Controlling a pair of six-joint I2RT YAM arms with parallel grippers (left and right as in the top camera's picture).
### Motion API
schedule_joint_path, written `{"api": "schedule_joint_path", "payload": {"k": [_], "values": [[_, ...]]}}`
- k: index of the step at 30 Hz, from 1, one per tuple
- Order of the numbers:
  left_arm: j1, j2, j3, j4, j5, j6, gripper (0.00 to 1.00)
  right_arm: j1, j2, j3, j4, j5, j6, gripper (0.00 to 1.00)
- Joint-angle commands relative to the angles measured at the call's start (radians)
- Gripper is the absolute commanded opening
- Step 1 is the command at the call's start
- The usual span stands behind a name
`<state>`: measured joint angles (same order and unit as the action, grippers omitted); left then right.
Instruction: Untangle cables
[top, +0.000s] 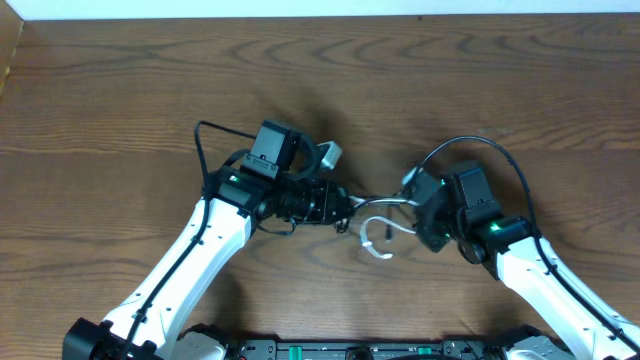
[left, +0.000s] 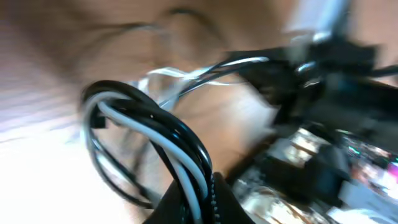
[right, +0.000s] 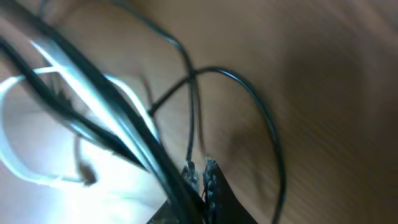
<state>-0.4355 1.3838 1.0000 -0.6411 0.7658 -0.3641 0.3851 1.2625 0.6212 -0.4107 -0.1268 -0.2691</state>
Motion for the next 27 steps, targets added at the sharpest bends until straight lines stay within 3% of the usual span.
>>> {"api": "schedule_joint_path", "payload": {"k": [1,9,20,25,27], "values": [[0.003,-0.010,0.019,-0.056,-0.269,0.016,0.08,-0.044,0.001,0.003,-0.044,0.437,0.287,0.01],[0.009,-0.010,0.019,-0.089,-0.319,0.016,0.08,-0.204,0.001,0.003,-0.104,0.470,0.524,0.01],[0.010,-0.010,0.019,-0.088,-0.319,0.016,0.08,-0.262,0.001,0.003,-0.068,0.253,0.523,0.01],[0.010,-0.010,0.019,-0.088,-0.317,0.015,0.08,-0.261,0.001,0.003,-0.004,0.037,0.469,0.01],[0.010,-0.010,0.019,-0.087,-0.317,0.015,0.08,-0.259,0.001,0.003,0.035,-0.156,0.377,0.01]]}}
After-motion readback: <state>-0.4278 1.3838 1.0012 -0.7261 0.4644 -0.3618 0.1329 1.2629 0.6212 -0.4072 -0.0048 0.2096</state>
